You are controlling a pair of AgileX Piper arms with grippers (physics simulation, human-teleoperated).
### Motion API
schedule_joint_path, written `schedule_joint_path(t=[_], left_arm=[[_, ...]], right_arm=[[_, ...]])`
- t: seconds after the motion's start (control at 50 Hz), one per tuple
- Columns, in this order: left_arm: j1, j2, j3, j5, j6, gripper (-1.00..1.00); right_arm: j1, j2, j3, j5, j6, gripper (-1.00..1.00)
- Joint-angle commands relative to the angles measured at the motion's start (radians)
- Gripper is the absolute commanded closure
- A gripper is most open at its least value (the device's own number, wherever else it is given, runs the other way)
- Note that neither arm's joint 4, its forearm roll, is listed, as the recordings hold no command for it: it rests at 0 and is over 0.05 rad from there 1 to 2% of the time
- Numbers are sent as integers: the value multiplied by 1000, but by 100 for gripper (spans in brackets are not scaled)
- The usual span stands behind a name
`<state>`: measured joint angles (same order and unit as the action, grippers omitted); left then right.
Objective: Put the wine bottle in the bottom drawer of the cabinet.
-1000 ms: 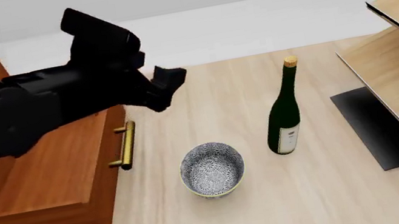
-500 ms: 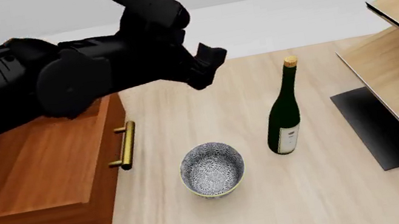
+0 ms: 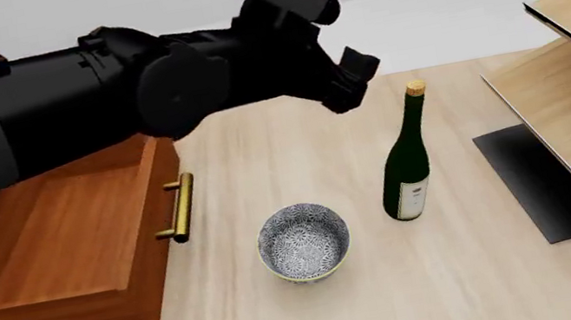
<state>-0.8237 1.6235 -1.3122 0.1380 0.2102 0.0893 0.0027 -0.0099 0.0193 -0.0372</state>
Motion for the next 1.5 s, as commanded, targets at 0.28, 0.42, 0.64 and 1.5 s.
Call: schedule_joint_path(t=[0.28,0.42,0.64,1.5], left_arm=[[-68,141,-183,27,4,-100],[-83,176,-220,29,-4,-100],[-79,229,-251,8,-9,-100],[-101,315,-198,-103,-54,-100]], right_arm=[[4,0,3,2,1,-100],[6,1,3,2,1,-100],[4,2,5,2,6,-100],[12,3,8,9,7,-100]])
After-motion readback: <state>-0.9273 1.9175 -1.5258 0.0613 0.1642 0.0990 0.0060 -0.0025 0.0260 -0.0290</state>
